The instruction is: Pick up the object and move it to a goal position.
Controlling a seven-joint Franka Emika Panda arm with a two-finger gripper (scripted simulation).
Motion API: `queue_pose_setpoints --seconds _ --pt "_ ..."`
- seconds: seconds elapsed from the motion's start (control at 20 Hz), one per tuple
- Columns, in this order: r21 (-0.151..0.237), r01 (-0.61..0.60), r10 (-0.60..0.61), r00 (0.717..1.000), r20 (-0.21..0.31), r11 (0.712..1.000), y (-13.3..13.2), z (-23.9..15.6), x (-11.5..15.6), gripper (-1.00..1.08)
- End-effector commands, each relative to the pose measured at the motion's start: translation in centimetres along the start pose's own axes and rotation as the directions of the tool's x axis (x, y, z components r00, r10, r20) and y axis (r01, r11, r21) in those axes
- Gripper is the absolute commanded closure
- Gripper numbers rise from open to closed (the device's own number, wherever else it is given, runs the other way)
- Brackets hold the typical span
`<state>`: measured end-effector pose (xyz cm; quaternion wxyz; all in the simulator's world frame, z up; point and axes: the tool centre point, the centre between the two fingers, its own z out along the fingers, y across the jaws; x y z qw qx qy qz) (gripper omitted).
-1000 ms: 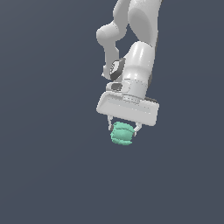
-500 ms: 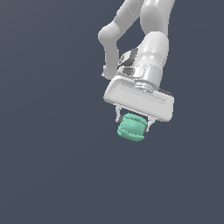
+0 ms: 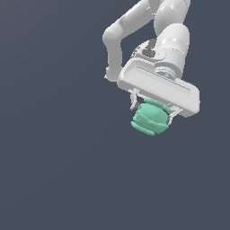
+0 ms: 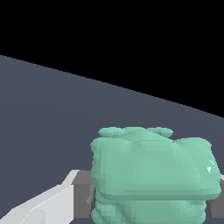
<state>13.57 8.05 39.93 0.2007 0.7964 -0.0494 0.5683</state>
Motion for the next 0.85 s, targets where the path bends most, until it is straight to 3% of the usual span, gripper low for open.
queue_pose_setpoints --seconds 0.0,0.4,0.8 --pt "-0.021 -0.011 0.01 0.999 -0.035 1.0 0.0 -0.5 1.2 1.08" --pt "-0.061 -0.031 0.025 0.995 -0.093 0.998 0.0 -1.4 3.2 1.08" --pt "-0.066 -0.032 0.025 0.995 -0.093 0.997 0.1 -1.3 3.2 1.08"
